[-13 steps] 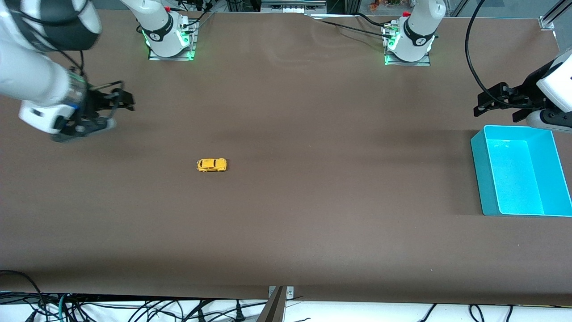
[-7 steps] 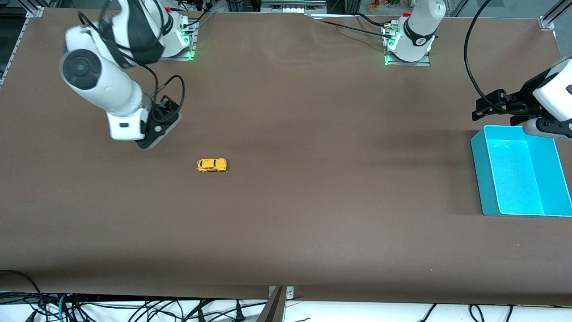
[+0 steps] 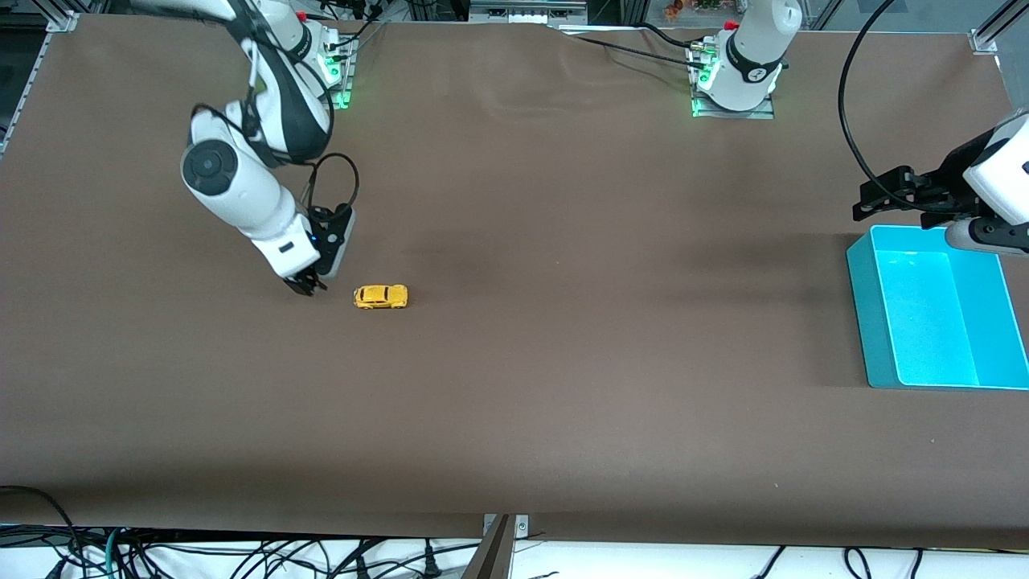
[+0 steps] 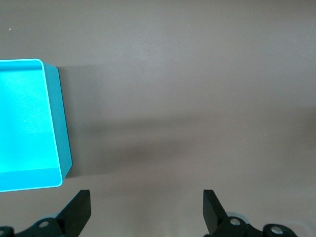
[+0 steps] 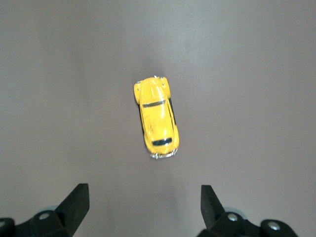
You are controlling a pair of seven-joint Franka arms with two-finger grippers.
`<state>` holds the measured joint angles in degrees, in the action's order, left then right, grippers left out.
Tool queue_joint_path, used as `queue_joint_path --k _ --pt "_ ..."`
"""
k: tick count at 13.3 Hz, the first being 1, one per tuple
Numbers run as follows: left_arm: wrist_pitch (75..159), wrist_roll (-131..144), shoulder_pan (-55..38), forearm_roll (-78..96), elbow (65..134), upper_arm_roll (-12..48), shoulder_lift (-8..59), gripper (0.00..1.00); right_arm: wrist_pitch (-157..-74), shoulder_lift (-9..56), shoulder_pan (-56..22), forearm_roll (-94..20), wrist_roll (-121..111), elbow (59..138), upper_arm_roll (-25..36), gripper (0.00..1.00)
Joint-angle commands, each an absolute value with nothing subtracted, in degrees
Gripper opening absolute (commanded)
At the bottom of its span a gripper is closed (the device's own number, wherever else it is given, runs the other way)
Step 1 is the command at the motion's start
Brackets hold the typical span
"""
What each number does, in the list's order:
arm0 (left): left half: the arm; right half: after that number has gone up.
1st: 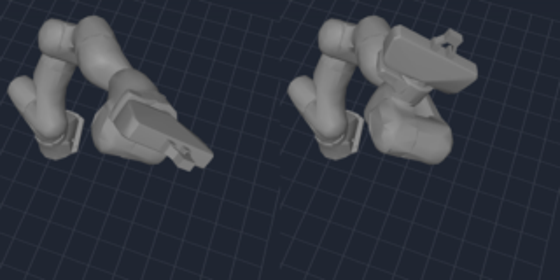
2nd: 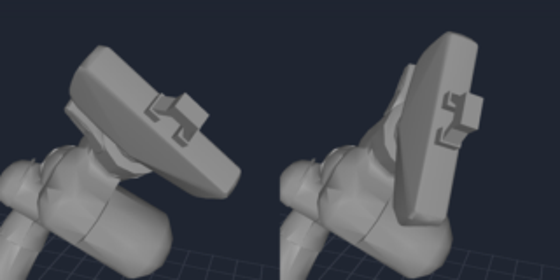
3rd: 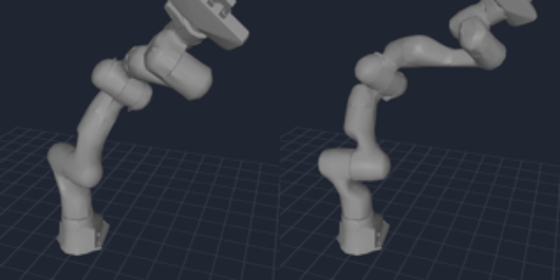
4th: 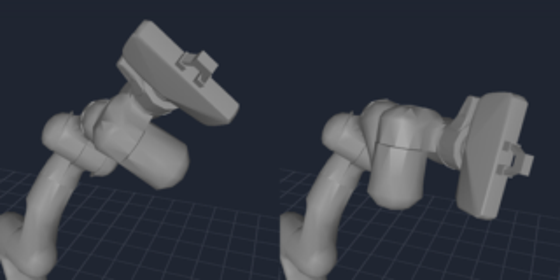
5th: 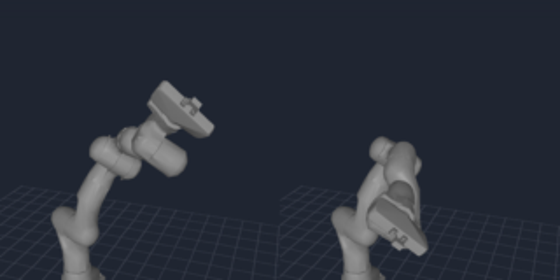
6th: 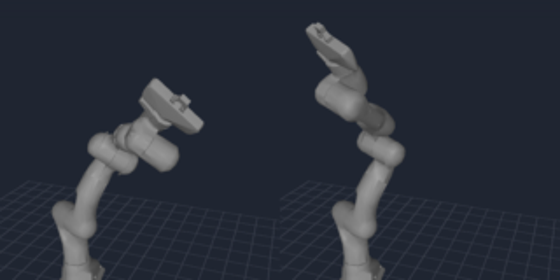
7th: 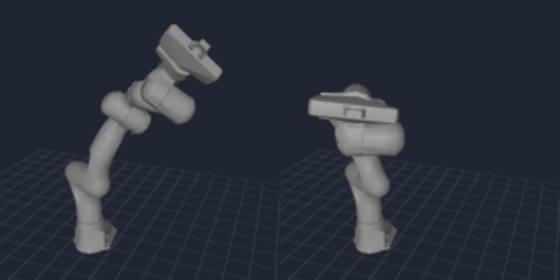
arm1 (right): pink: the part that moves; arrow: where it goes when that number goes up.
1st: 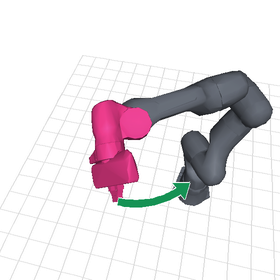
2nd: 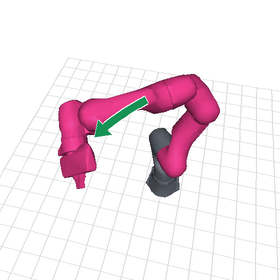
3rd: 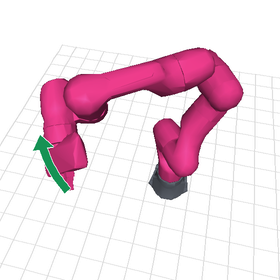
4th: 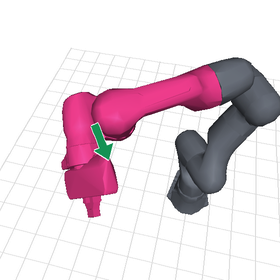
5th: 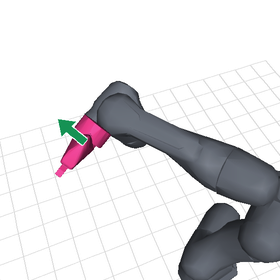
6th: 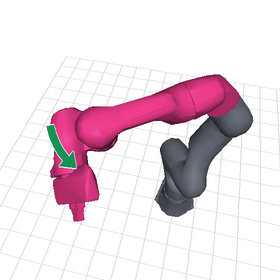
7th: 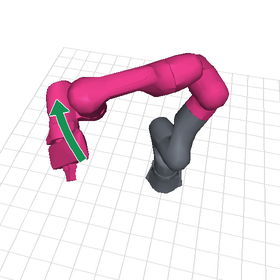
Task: Wind and store yellow beetle car
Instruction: 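Reach the right gripper toward the yellow car while the left gripper moves over the tray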
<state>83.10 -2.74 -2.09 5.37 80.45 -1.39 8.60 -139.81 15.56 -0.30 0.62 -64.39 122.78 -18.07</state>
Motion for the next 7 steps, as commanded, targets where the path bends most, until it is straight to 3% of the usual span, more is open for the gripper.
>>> queue_joint_path --k 1,7 --pt "82.62 -2.55 -2.11 5.01 78.57 -1.23 9.40 1.00 -144.65 20.55 -0.44 0.70 -69.34 121.82 -19.95 1.00" --pt "82.62 -2.90 -2.99 4.04 78.84 -0.97 10.02 1.00 -152.57 26.27 -3.25 1.93 -69.87 121.64 -19.86 1.00"
